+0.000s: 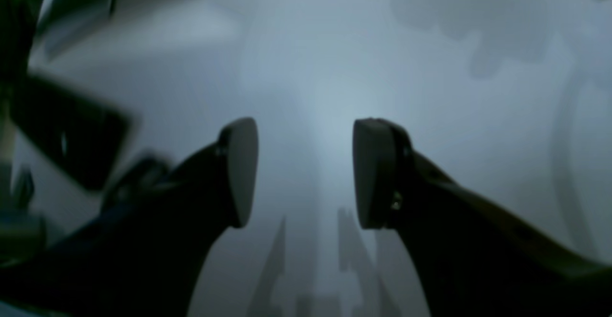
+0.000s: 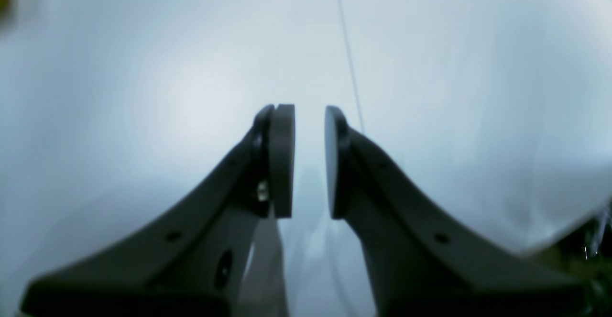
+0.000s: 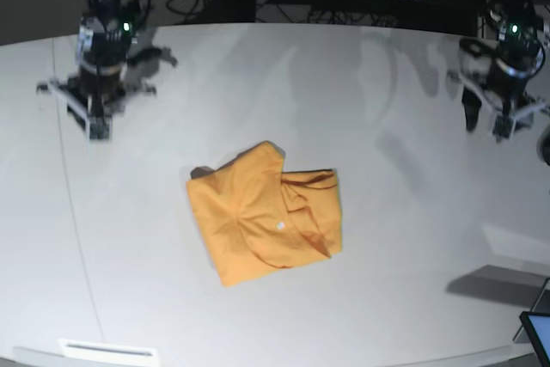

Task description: Fold the T-shirt properly

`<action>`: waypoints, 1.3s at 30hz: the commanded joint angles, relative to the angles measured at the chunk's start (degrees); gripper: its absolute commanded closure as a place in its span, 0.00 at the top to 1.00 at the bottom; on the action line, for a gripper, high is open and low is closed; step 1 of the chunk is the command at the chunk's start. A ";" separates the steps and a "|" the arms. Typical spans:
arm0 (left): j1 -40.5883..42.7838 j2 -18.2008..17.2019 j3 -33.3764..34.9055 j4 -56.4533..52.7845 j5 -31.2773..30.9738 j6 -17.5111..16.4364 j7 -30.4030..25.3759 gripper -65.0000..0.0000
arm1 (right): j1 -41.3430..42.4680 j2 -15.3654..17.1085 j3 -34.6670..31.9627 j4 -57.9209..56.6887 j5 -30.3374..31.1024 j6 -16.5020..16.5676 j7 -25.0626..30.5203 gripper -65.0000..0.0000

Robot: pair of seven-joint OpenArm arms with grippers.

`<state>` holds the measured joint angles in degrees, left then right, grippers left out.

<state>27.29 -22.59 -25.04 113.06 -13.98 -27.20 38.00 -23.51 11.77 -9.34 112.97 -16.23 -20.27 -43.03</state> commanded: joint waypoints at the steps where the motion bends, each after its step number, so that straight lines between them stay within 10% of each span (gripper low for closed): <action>1: 1.41 -1.02 -1.29 1.10 -0.31 0.43 -1.21 0.48 | -0.80 0.05 1.04 1.10 -0.87 -0.26 2.72 0.15; 12: 13.63 -0.58 -4.19 1.80 -0.31 0.34 -1.29 0.47 | -10.30 0.05 12.90 1.10 -0.87 -0.26 3.60 0.15; 25: 20.58 -0.40 -4.11 3.03 -0.40 0.34 -1.29 0.08 | -18.21 -1.70 24.68 1.27 -0.87 -0.26 3.16 0.01; 39: 33.06 11.03 -2.26 2.07 1.54 0.61 -1.12 0.00 | -24.54 -6.28 29.34 -8.57 -0.78 4.76 2.98 0.00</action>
<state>59.46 -10.96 -26.96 114.61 -12.10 -27.00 37.32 -47.11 5.32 19.64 103.63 -16.60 -14.81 -40.23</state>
